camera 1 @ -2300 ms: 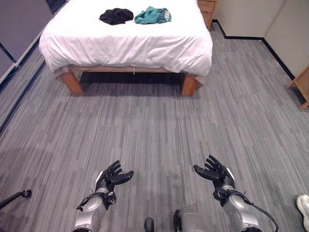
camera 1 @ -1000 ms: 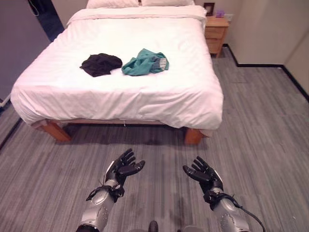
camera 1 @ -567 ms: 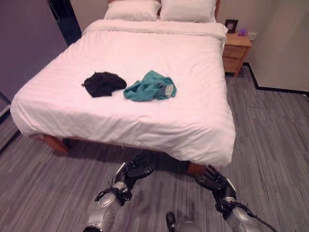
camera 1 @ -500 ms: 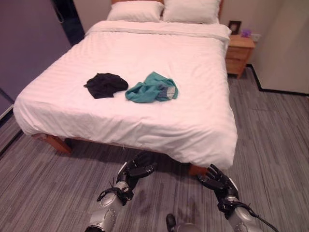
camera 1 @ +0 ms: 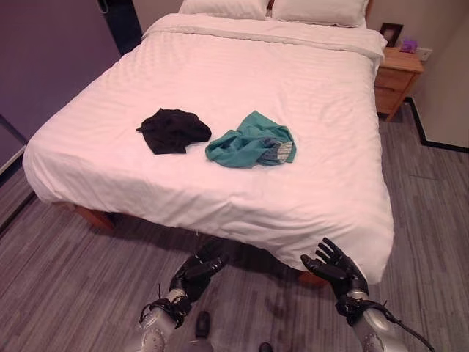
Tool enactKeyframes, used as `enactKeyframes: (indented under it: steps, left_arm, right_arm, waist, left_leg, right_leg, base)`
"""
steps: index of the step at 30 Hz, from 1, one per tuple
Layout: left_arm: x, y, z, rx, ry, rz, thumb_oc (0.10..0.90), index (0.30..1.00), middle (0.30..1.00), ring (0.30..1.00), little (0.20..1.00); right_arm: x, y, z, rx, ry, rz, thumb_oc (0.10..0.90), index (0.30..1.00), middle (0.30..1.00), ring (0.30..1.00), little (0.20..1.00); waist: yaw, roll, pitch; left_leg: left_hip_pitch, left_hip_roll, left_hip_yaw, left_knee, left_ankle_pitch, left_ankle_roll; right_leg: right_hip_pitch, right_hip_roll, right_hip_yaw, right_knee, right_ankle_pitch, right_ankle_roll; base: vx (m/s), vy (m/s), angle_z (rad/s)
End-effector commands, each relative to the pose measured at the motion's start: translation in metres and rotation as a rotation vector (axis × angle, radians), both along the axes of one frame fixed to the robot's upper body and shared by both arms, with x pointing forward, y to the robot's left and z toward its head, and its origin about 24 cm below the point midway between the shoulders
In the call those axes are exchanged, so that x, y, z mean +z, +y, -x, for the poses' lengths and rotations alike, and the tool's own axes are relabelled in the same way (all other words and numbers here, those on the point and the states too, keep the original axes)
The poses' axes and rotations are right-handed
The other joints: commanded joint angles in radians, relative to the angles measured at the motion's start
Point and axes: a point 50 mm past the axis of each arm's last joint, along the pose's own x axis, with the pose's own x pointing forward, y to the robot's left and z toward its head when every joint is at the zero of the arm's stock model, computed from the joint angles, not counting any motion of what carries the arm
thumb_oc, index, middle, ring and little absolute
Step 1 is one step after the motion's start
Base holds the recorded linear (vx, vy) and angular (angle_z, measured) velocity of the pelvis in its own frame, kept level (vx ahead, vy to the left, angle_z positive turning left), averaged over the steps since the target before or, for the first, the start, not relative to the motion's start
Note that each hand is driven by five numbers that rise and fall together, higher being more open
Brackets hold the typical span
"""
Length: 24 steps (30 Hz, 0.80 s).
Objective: Pick up bed clothes into laundry basket.
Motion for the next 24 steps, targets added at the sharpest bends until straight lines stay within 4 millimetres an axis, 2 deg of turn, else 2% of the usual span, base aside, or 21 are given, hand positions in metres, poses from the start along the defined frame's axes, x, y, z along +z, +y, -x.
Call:
enactKeyframes:
  steps: [1, 2, 4, 5, 6, 7, 8, 9, 11, 13, 15, 20, 22, 24]
  left_arm:
    - [0.048, 0.002, -0.028, -0.060, -0.269, 0.036, 0.800, 0.900, 0.900, 0.900, 0.900]
    - [0.049, 0.001, -0.029, -0.059, -0.272, 0.046, 0.800, 0.900, 0.900, 0.900, 0.900]
    - [0.053, 0.002, -0.035, -0.059, -0.290, 0.034, 0.800, 0.900, 0.900, 0.900, 0.900]
    - [0.053, 0.002, -0.035, -0.059, -0.291, 0.033, 0.800, 0.900, 0.900, 0.900, 0.900]
    - [0.055, 0.005, -0.036, -0.051, -0.300, 0.018, 0.800, 0.900, 0.900, 0.900, 0.900]
    - [0.056, 0.013, -0.035, -0.029, -0.303, -0.012, 0.800, 0.900, 0.900, 0.900, 0.900]
    - [0.057, 0.016, -0.034, -0.022, -0.303, -0.020, 0.800, 0.900, 0.900, 0.900, 0.900]
    - [0.054, 0.022, -0.032, 0.007, -0.293, -0.028, 0.800, 0.900, 0.900, 0.900, 0.900]
    - [0.055, 0.023, -0.029, 0.007, -0.294, -0.002, 0.800, 0.900, 0.900, 0.900, 0.900]
    - [0.050, 0.022, -0.027, 0.005, -0.279, -0.018, 0.800, 0.900, 0.900, 0.900, 0.900]
    - [0.048, 0.024, -0.024, 0.022, -0.273, -0.020, 0.800, 0.900, 0.900, 0.900, 0.900]
    - [0.046, 0.017, -0.017, -0.034, -0.263, -0.003, 0.800, 0.900, 0.900, 0.900, 0.900]
    - [0.046, 0.021, -0.013, -0.027, -0.264, 0.005, 0.800, 0.900, 0.900, 0.900, 0.900]
    - [0.046, 0.025, -0.008, -0.032, -0.264, 0.027, 0.800, 0.900, 0.900, 0.900, 0.900]
  right_arm:
    - [0.045, 0.003, -0.028, 0.034, -0.263, 0.026, 0.800, 0.900, 0.900, 0.900, 0.900]
    - [0.047, 0.007, -0.030, 0.042, -0.273, 0.025, 0.800, 0.900, 0.900, 0.900, 0.900]
    - [0.050, 0.020, -0.038, 0.070, -0.298, 0.003, 0.800, 0.900, 0.900, 0.900, 0.900]
    - [0.050, 0.020, -0.038, 0.070, -0.298, 0.003, 0.800, 0.900, 0.900, 0.900, 0.900]
    - [0.052, 0.025, -0.042, 0.083, -0.309, 0.001, 0.800, 0.900, 0.900, 0.900, 0.900]
    - [0.054, 0.034, -0.047, 0.110, -0.312, 0.002, 0.800, 0.900, 0.900, 0.900, 0.900]
    - [0.054, 0.036, -0.048, 0.117, -0.310, 0.001, 0.800, 0.900, 0.900, 0.900, 0.900]
    - [0.052, 0.036, -0.046, 0.112, -0.302, -0.005, 0.800, 0.900, 0.900, 0.900, 0.900]
    - [0.049, 0.036, -0.043, 0.102, -0.292, -0.006, 0.800, 0.900, 0.900, 0.900, 0.900]
    - [0.047, 0.030, -0.037, 0.087, -0.279, 0.021, 0.800, 0.900, 0.900, 0.900, 0.900]
    - [0.055, 0.017, -0.036, 0.050, -0.304, 0.065, 0.800, 0.900, 0.900, 0.900, 0.900]
    - [0.084, -0.029, -0.030, -0.059, -0.384, 0.200, 0.800, 0.900, 0.900, 0.900, 0.900]
    - [0.112, -0.038, -0.029, -0.027, -0.477, 0.266, 0.800, 0.900, 0.900, 0.900, 0.900]
    - [0.145, -0.060, -0.029, -0.001, -0.546, 0.389, 0.800, 0.900, 0.900, 0.900, 0.900]
  waist:
    - [0.035, -0.040, -0.078]
    - [0.033, -0.040, -0.082]
    - [0.030, -0.032, -0.070]
    - [0.033, -0.033, -0.070]
    - [0.038, -0.028, -0.054]
    - [0.043, -0.017, -0.036]
    - [0.038, -0.016, -0.031]
    - [0.038, -0.020, -0.037]
    - [0.040, -0.022, -0.044]
    - [0.032, -0.030, -0.056]
    - [0.041, -0.036, -0.067]
    - [0.022, -0.054, -0.081]
    - [0.021, -0.065, -0.086]
    - [0.024, -0.080, -0.091]
  left_leg:
    - [-0.042, -0.034, -0.001, 0.076, -0.039, 0.041]
    - [-0.036, -0.044, 0.017, 0.076, -0.051, 0.052]
    - [-0.018, -0.060, 0.050, 0.072, -0.071, 0.083]
    - [-0.019, -0.059, 0.053, 0.072, -0.071, 0.084]
    - [-0.016, -0.056, 0.071, 0.071, -0.075, 0.093]
    - [0.000, -0.045, 0.102, 0.051, -0.074, 0.098]
    - [0.011, -0.050, 0.109, 0.037, -0.070, 0.097]
    - [0.026, -0.061, 0.124, 0.019, -0.072, 0.097]
    - [0.036, -0.064, 0.131, 0.002, -0.066, 0.096]
    - [0.046, -0.074, 0.119, -0.025, -0.059, 0.097]
    - [0.057, -0.079, 0.127, -0.048, -0.054, 0.094]
    - [0.068, -0.084, 0.115, -0.056, -0.061, 0.095]
    - [0.072, -0.085, 0.114, -0.056, -0.068, 0.096]
    - [0.074, -0.087, 0.112, -0.056, -0.073, 0.095]
  right_leg:
    - [-0.046, -0.076, 0.029, 0.046, 0.073, 0.061]
    - [-0.061, -0.089, 0.036, 0.069, 0.074, 0.074]
    - [-0.153, -0.099, 0.060, 0.226, 0.105, 0.102]
    - [-0.157, -0.098, 0.063, 0.230, 0.104, 0.102]
    - [-0.200, -0.098, 0.037, 0.294, 0.126, 0.105]
    - [-0.256, -0.089, -0.063, 0.349, 0.132, 0.093]
    - [-0.266, -0.070, -0.100, 0.339, 0.124, 0.089]
    - [-0.239, -0.054, -0.154, 0.264, 0.091, 0.073]
    - [-0.226, -0.069, -0.177, 0.231, 0.101, 0.073]
    - [-0.197, -0.035, -0.111, 0.174, 0.087, 0.062]
    - [-0.173, -0.043, -0.128, 0.125, 0.100, 0.060]
    - [-0.135, -0.043, -0.134, 0.071, 0.107, 0.063]
    - [-0.124, -0.047, -0.137, 0.062, 0.109, 0.067]
    - [-0.117, -0.050, -0.139, 0.056, 0.109, 0.072]
  base:
    - [0.10, 0.223, -0.28]
    - [0.16, 0.409, -0.36]
    - [0.09, 0.323, -0.27]
    - [0.00, 0.147, -0.46]
    - [-0.01, 0.215, -0.50]
    - [0.01, 0.273, -0.71]
    - [0.07, 0.268, -0.90]
    - [0.08, 0.117, -0.82]
    - [0.07, 0.044, -0.25]
    - [0.09, 0.015, 0.08]
    - [0.09, 0.010, 0.00]
    - [0.06, 0.004, -0.01]
    - [0.06, -0.012, 0.08]
    - [0.05, -0.019, -0.01]
